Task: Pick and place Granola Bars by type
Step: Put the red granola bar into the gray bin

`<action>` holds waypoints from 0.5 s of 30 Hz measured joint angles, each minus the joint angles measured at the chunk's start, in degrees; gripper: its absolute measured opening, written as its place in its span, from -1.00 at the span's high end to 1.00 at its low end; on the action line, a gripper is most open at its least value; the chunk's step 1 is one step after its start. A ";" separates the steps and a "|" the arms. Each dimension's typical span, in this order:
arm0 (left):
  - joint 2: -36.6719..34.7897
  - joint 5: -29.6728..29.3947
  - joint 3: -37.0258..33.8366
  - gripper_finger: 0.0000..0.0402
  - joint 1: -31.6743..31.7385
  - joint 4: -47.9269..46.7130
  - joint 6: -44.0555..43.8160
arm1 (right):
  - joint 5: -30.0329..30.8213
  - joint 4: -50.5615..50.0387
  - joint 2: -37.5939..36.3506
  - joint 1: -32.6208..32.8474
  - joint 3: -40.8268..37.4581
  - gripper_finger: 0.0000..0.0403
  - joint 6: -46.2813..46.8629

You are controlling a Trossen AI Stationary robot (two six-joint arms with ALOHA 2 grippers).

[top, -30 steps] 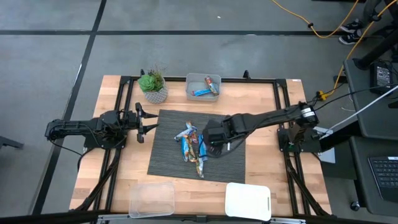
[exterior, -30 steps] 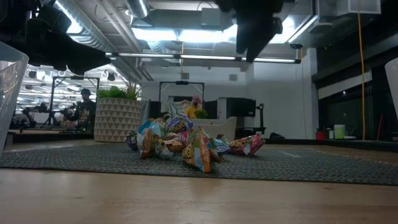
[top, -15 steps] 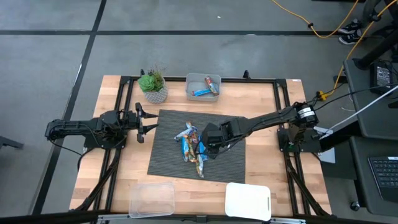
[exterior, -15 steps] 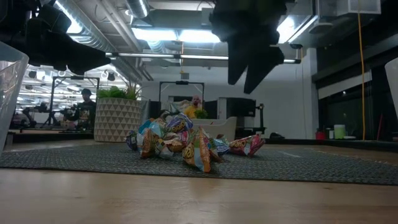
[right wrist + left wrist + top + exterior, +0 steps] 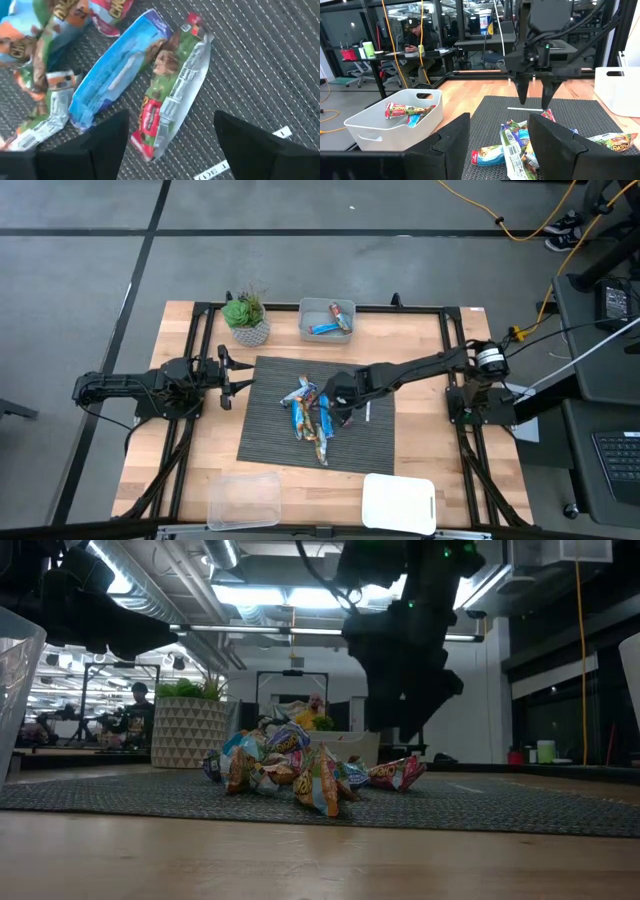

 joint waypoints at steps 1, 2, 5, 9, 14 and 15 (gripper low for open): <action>0.01 -0.01 0.01 0.06 0.00 0.00 0.00 | -0.52 1.15 0.01 -0.16 -0.50 -0.45 -0.06; 0.01 0.00 0.00 0.06 0.00 0.00 0.00 | -1.06 2.46 0.16 -0.19 -0.95 -0.45 -0.06; 0.01 -0.01 0.00 0.05 0.00 0.00 0.00 | -1.58 4.98 0.51 -0.13 -2.14 -0.45 0.19; -0.01 0.00 0.01 0.05 0.00 0.02 0.00 | -2.38 7.49 1.07 -0.11 -2.95 -0.45 1.70; 0.01 0.00 0.00 0.06 0.00 0.00 0.00 | -2.61 7.91 1.78 -0.13 -2.96 -0.45 1.49; 0.01 -0.02 0.01 0.06 0.00 0.01 0.00 | -2.61 8.35 2.10 -0.13 -2.89 -0.45 1.42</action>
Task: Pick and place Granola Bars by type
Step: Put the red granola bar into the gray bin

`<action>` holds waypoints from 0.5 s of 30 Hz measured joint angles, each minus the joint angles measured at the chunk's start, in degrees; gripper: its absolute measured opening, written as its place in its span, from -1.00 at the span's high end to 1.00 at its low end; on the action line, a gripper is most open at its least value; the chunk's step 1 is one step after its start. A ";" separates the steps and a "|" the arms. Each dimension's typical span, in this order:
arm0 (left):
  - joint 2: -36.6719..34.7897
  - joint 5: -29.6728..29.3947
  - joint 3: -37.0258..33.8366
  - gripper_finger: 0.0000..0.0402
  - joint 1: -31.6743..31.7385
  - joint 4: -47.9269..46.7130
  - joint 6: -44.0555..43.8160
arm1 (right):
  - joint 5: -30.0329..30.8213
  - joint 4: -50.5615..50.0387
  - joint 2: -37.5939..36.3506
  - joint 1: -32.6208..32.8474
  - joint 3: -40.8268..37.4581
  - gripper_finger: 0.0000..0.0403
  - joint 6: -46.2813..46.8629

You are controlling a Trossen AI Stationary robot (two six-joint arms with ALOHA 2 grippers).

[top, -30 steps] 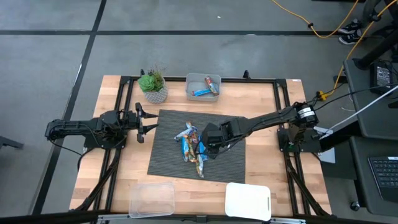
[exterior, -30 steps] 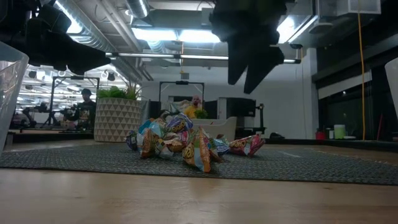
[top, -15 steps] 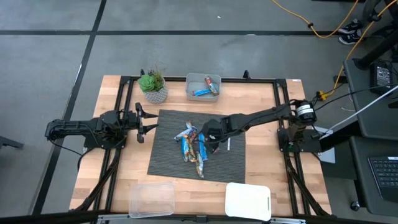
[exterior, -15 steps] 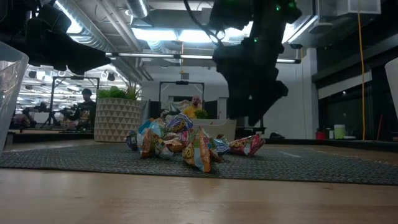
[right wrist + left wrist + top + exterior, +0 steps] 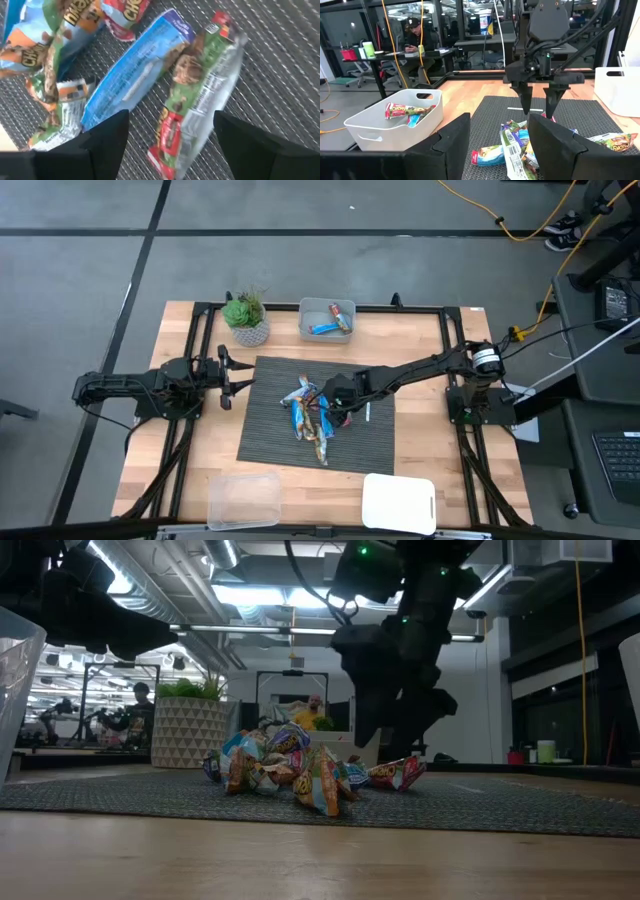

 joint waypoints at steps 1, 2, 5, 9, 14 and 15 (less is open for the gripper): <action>-0.01 0.00 0.00 0.05 0.00 0.00 0.00 | 0.00 -0.18 0.27 0.00 0.02 -0.45 -0.08; 0.00 0.02 -0.01 0.05 0.00 -0.01 0.00 | 0.03 -0.82 0.55 0.00 -0.05 -0.45 -0.22; -0.02 0.02 -0.01 0.05 0.00 0.03 0.00 | 0.01 -0.42 2.03 0.00 -0.02 -0.45 -0.20; -0.01 0.01 -0.01 0.06 0.00 0.13 -0.02 | -1.13 -0.40 4.15 0.00 0.05 -0.45 -0.32; 0.00 0.02 0.02 0.05 0.00 0.04 0.00 | -0.77 -0.48 4.77 0.04 0.25 -0.45 -0.31; 0.00 0.02 0.02 0.05 0.00 0.02 0.00 | -0.61 -0.48 4.79 0.04 0.24 -0.45 -0.28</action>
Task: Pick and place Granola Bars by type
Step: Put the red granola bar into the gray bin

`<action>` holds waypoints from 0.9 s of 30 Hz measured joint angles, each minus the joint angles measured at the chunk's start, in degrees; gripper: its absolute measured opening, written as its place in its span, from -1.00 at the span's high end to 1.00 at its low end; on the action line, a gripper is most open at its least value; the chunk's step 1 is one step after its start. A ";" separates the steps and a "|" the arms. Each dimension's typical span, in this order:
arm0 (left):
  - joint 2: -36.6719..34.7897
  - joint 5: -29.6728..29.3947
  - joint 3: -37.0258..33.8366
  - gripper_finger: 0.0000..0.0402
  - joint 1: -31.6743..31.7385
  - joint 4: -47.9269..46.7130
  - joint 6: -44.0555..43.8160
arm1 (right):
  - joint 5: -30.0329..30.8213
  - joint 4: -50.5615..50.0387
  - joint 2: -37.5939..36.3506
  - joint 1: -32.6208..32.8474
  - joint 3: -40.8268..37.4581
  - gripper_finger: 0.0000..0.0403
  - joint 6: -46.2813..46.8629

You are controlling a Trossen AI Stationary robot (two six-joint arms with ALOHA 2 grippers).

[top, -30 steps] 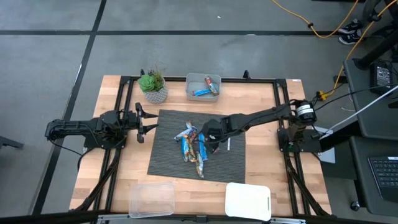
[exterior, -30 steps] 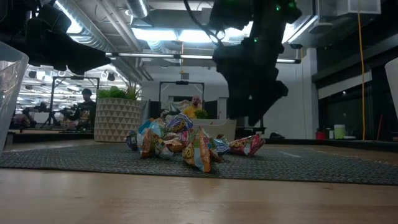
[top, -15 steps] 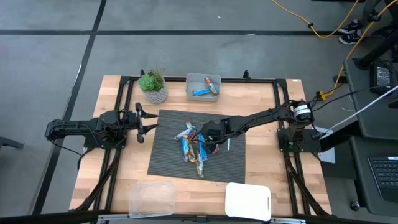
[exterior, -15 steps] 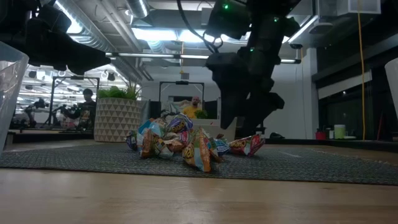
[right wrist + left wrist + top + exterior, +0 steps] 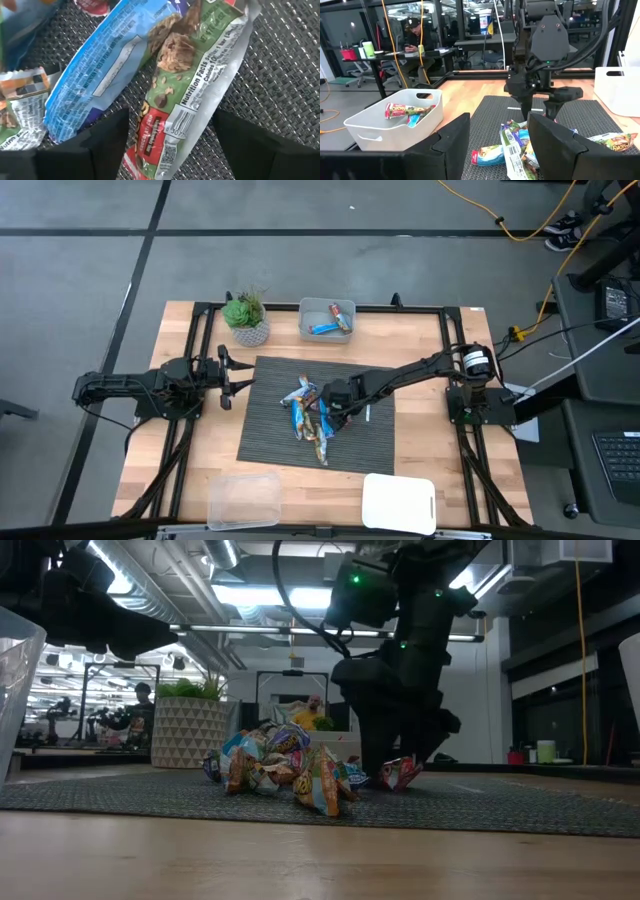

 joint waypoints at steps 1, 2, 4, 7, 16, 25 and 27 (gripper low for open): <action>0.00 -0.02 0.00 0.05 0.00 0.03 0.00 | 0.08 0.00 0.02 0.02 0.02 -0.45 0.00; 0.00 0.00 0.00 0.05 0.00 0.03 0.00 | 0.08 0.02 0.02 0.02 0.00 -0.45 0.01; 0.00 0.00 0.00 0.06 0.00 0.00 0.00 | 0.06 0.01 0.05 0.00 0.00 -0.45 0.04; 0.00 0.00 0.00 0.05 0.00 0.00 0.00 | 0.34 -0.02 0.08 0.00 -0.02 -0.40 0.39; 0.00 0.00 0.00 0.06 0.00 -0.02 0.00 | 0.63 -0.74 0.19 -0.02 -0.13 -0.02 1.90; 0.00 0.00 -0.02 0.06 0.00 -0.02 0.00 | 0.38 -5.43 0.56 -0.07 1.82 0.45 0.42; 0.00 0.00 -0.01 0.06 0.00 -0.02 0.00 | -0.06 -7.51 0.67 0.04 2.81 0.55 -0.09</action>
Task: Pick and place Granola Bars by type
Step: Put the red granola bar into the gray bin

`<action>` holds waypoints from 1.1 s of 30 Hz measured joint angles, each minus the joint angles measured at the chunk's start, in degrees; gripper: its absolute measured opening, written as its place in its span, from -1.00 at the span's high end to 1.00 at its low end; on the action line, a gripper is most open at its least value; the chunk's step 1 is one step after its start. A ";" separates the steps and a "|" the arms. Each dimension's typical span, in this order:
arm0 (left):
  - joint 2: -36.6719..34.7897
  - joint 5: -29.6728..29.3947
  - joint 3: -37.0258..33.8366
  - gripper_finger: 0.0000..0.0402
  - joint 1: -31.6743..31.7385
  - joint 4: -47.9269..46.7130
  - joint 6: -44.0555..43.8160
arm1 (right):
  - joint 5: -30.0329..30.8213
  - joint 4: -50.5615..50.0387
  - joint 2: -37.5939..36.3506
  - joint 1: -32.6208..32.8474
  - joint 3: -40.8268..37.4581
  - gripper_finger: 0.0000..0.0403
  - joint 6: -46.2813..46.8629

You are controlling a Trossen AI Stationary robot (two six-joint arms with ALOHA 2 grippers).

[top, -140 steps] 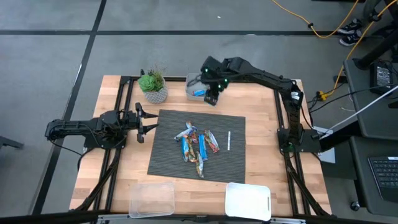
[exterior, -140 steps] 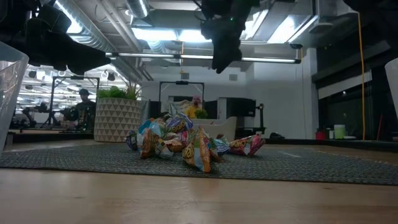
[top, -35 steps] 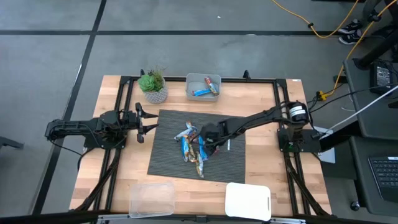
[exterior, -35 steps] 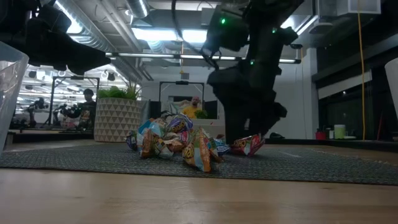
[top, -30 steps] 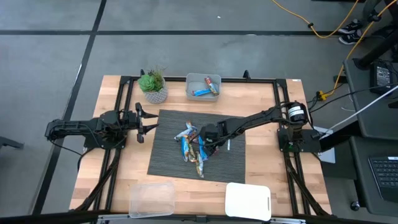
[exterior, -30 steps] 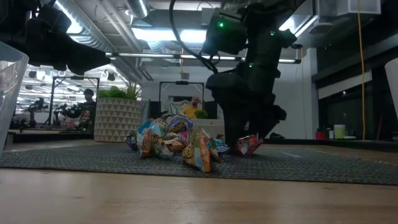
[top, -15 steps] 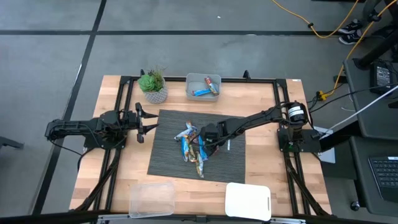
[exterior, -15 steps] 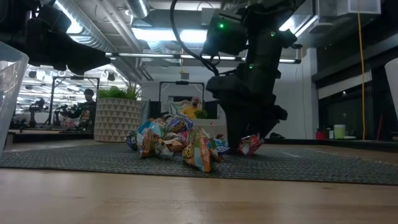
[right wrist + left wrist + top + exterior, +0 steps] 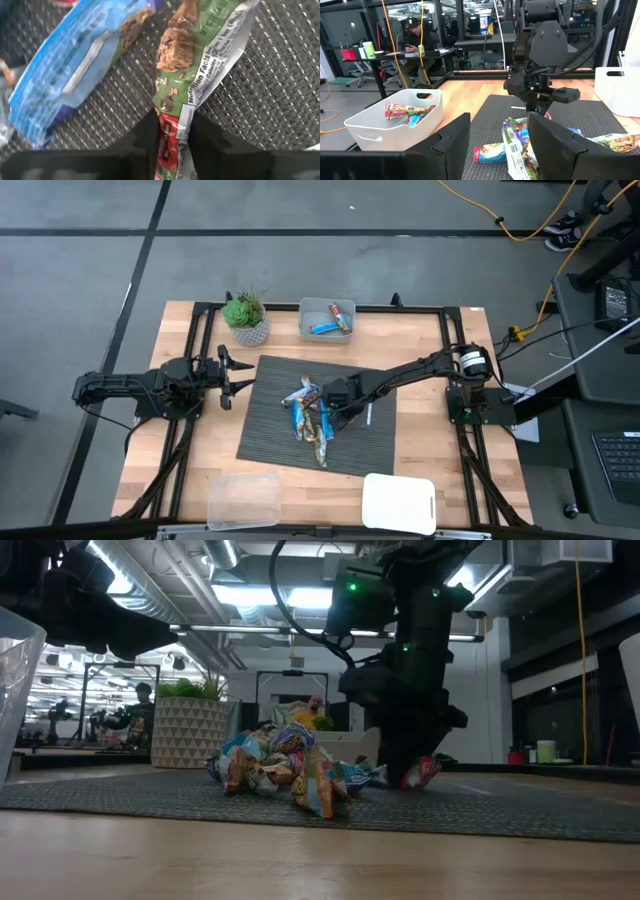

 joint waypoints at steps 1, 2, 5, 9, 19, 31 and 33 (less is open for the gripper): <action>0.00 0.00 0.01 0.05 0.00 -0.01 0.00 | -0.12 -0.95 0.02 0.02 0.59 0.59 -0.34; 0.00 0.00 0.01 0.05 0.00 -0.01 0.00 | -0.30 -1.73 0.02 0.02 1.19 0.63 -0.99; 0.00 0.00 0.01 0.05 0.00 -0.01 0.00 | 0.09 -4.78 0.02 0.00 3.28 0.73 -1.27; 0.00 0.00 0.00 0.06 0.00 -0.01 0.00 | 0.45 -9.17 -0.07 -0.01 6.06 0.76 -2.42; 0.00 0.00 0.01 0.06 0.00 -0.01 0.00 | 5.07 -23.54 -0.34 1.37 16.98 0.78 -4.19; 0.00 0.00 0.01 0.06 0.00 -0.01 0.00 | 19.93 -45.80 -3.58 8.05 35.57 0.80 -0.36; 0.00 0.00 0.00 0.05 0.00 -0.01 0.00 | 22.56 -47.36 -6.12 8.74 36.36 0.80 0.86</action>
